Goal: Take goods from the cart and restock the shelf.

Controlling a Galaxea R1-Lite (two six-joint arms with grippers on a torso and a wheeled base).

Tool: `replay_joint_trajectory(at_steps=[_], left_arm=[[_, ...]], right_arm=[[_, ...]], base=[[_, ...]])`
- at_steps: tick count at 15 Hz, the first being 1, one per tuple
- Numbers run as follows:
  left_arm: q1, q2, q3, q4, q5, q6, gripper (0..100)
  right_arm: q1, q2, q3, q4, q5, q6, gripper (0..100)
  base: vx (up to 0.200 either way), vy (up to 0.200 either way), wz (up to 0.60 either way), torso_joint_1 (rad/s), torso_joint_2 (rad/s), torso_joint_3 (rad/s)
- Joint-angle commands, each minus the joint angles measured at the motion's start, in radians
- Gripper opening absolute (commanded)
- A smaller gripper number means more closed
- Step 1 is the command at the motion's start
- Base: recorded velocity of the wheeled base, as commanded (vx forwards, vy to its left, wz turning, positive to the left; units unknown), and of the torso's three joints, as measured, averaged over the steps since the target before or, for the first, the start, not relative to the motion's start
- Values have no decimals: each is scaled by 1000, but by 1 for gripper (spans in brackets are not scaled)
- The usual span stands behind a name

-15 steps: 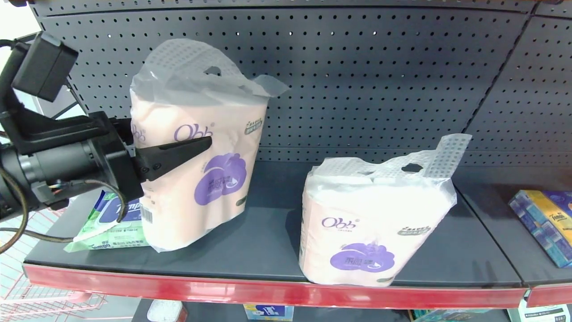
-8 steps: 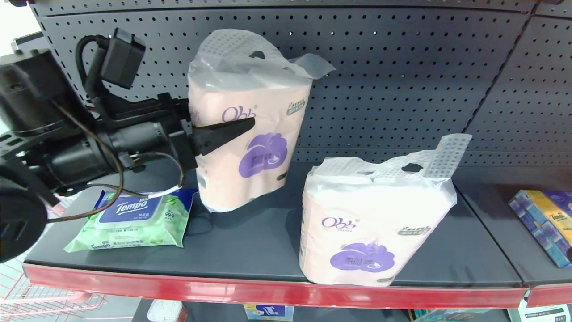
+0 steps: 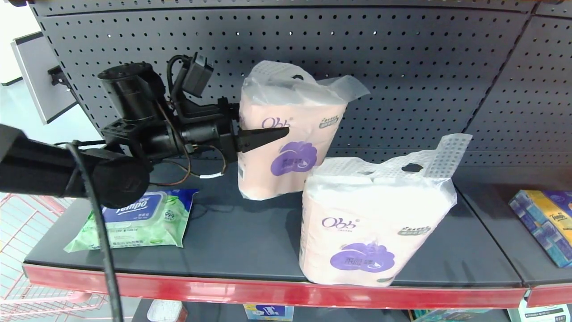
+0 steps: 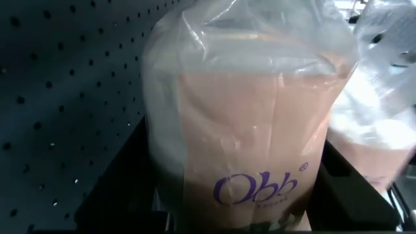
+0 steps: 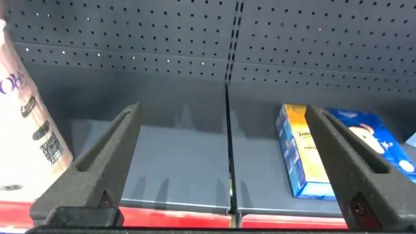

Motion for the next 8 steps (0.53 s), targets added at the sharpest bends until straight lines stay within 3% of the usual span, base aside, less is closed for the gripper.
replay_joint_trajectory(at_steps=[1, 4, 8], left_arm=[[0, 126, -69, -45, -13, -22, 0], [-17, 195, -84, -179, -76, -114, 0], [-54, 264, -101, -297, -81, -206, 0]], right_arm=[[1, 9, -5, 0, 0, 0, 100], [1, 27, -14, 0, 4, 0, 100], [1, 67, -43, 0, 4, 0, 100]], base=[[0, 0, 0, 0, 0, 0], [0, 0, 0, 0, 0, 0], [0, 0, 0, 0, 0, 0]])
